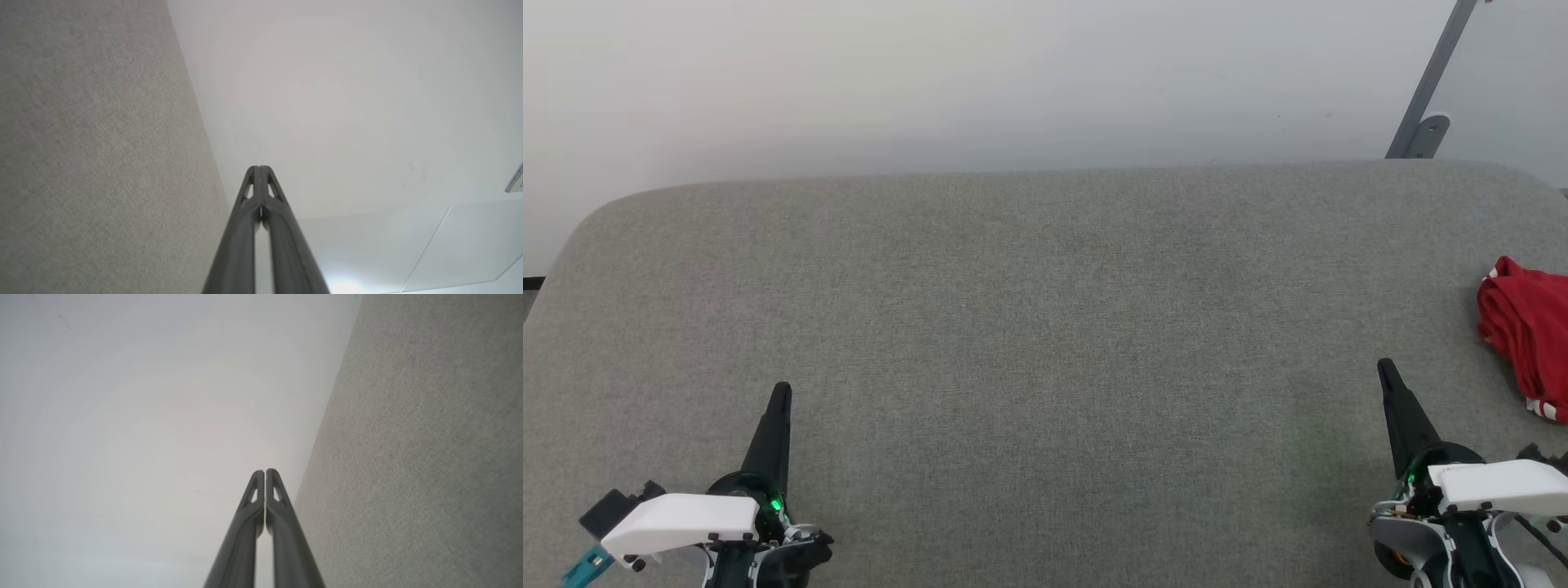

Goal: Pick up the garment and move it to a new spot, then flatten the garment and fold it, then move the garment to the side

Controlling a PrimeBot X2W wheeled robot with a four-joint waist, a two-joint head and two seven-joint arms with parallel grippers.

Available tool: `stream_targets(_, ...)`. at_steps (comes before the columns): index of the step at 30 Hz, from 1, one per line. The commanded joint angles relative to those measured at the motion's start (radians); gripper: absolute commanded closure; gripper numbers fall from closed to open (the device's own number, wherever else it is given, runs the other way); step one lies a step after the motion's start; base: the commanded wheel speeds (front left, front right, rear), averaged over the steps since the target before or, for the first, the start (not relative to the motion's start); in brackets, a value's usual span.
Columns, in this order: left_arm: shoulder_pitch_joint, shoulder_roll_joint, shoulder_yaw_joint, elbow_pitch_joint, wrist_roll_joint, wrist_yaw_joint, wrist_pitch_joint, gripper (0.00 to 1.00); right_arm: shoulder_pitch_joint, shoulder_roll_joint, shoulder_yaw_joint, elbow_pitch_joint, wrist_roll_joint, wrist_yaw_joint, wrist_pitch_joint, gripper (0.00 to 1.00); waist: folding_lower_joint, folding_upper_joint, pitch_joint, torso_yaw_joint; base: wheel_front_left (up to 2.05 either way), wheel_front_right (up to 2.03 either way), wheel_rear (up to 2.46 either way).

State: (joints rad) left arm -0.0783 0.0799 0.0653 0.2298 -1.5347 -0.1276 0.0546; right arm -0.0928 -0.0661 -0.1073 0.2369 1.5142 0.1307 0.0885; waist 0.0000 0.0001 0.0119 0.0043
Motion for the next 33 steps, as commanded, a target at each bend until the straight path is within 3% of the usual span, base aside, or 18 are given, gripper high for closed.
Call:
stream_targets(1, -0.018, 0.001, 0.006, 0.002, -0.022, -0.005, 0.007, 1.00, -0.013, 0.006, -0.005, 0.002, 0.021, 0.000, 0.010, 1.00, 0.0000, -0.0001, -0.001, -0.001, 0.00, 0.00, 0.00)
stream_targets(16, -0.035, -0.004, 0.016, 0.015, -0.110, -0.005, 0.036, 1.00, -0.021, 0.019, -0.009, 0.010, 0.101, 0.000, 0.029, 1.00, 0.0000, -0.0001, -0.009, -0.004, 0.00, 0.00, 0.00)
stream_targets(33, -0.035, -0.009, 0.023, 0.015, -0.101, -0.005, 0.041, 1.00, -0.020, 0.018, -0.008, 0.009, 0.099, 0.000, 0.029, 1.00, 0.0000, -0.0001, -0.009, -0.004, 0.00, 0.00, 0.00)
